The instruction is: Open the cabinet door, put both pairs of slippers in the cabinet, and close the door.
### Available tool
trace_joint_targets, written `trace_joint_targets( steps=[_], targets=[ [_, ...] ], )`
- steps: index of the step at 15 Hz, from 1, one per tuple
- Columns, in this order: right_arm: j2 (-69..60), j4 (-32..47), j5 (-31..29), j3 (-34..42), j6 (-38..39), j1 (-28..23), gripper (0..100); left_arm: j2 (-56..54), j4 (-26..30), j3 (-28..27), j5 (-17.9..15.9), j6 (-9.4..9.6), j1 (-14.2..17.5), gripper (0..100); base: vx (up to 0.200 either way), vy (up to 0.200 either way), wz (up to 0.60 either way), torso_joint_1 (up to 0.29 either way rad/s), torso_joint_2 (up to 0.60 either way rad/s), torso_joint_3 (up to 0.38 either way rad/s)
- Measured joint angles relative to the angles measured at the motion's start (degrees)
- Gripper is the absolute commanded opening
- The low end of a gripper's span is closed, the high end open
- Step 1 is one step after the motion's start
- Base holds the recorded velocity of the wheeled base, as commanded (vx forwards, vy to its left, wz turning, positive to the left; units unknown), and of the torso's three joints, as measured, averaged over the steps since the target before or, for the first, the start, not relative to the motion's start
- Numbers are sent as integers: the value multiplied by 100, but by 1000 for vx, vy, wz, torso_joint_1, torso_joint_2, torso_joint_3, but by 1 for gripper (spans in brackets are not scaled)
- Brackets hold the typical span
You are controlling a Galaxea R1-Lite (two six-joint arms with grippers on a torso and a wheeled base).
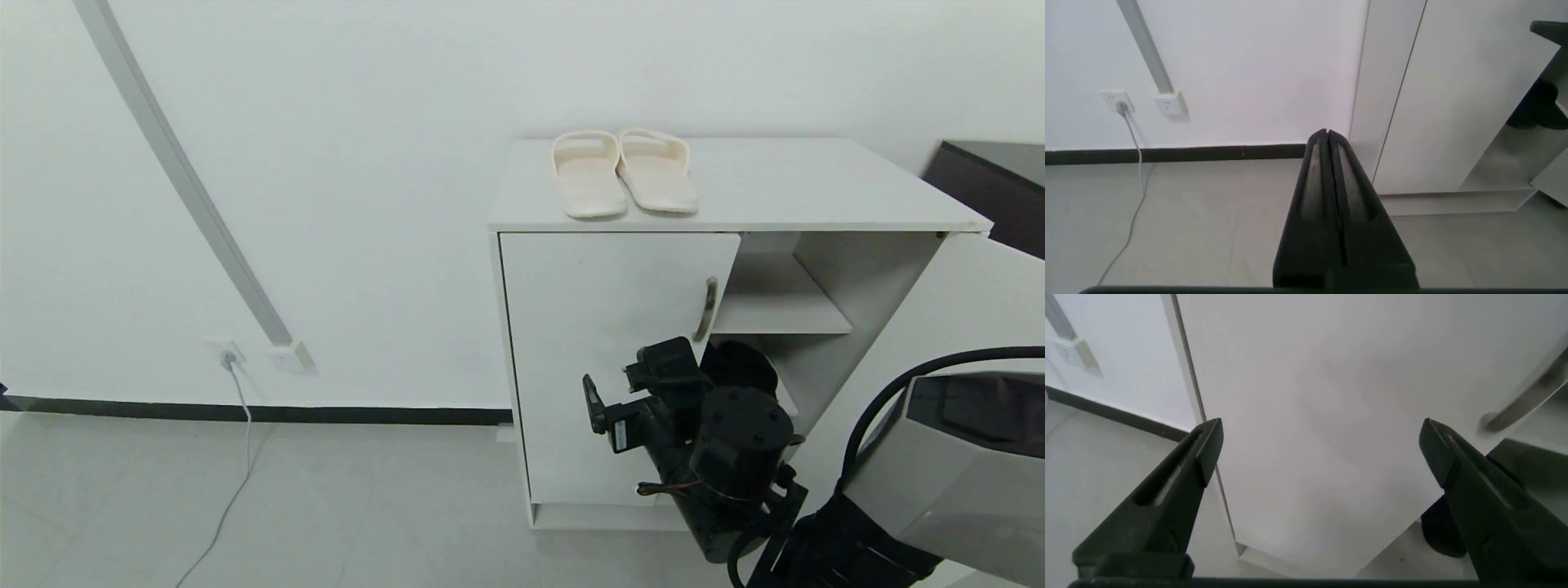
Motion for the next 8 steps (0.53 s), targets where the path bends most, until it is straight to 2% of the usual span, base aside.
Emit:
trace_joint_targets(
  steps=[8],
  targets=[
    [0, 5, 9, 27, 2, -96, 100, 0, 0, 0, -11, 6, 0, 0, 0, 0, 0, 218, -527, -316]
  ],
)
